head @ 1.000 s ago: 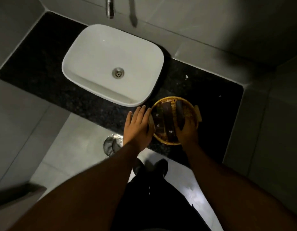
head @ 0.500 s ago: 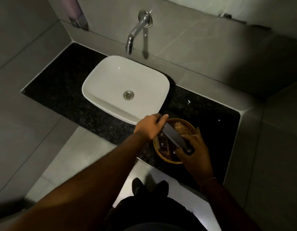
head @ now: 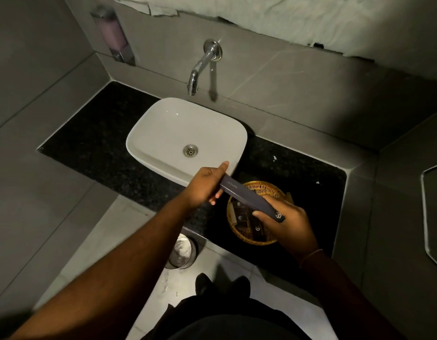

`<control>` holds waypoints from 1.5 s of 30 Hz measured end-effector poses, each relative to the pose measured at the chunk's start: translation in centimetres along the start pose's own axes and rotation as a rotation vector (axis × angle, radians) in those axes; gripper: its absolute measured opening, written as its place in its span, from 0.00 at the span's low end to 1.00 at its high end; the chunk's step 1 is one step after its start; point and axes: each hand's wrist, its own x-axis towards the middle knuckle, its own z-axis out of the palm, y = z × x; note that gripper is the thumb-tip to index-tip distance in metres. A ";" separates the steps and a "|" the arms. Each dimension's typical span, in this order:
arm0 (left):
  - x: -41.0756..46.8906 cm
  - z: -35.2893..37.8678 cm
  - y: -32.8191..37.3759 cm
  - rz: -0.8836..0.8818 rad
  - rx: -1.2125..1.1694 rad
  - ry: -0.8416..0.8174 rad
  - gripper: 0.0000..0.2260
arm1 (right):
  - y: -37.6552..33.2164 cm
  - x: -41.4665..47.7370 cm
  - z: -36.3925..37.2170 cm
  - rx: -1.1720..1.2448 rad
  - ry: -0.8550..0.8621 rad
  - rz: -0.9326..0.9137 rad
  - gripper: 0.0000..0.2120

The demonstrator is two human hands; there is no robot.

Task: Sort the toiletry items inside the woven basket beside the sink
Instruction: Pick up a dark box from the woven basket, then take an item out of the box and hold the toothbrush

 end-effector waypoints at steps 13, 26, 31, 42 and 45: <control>-0.5 0.0 -1.2 -0.030 0.437 0.298 0.23 | -0.5 -1.8 1.6 -0.208 0.047 -0.032 0.16; -3.0 7.2 2.7 0.018 -0.269 0.130 0.18 | -4.9 -0.4 3.4 0.387 0.253 0.180 0.12; -4.3 5.0 6.7 0.044 0.112 -0.244 0.26 | -5.4 2.1 -0.7 0.654 0.294 0.455 0.24; -6.4 2.2 10.4 -0.230 0.061 -0.483 0.23 | 0.7 4.6 0.4 1.127 0.042 0.938 0.10; -7.1 1.6 10.0 -0.118 -0.185 -0.530 0.24 | 2.1 3.8 2.2 1.327 0.016 1.089 0.16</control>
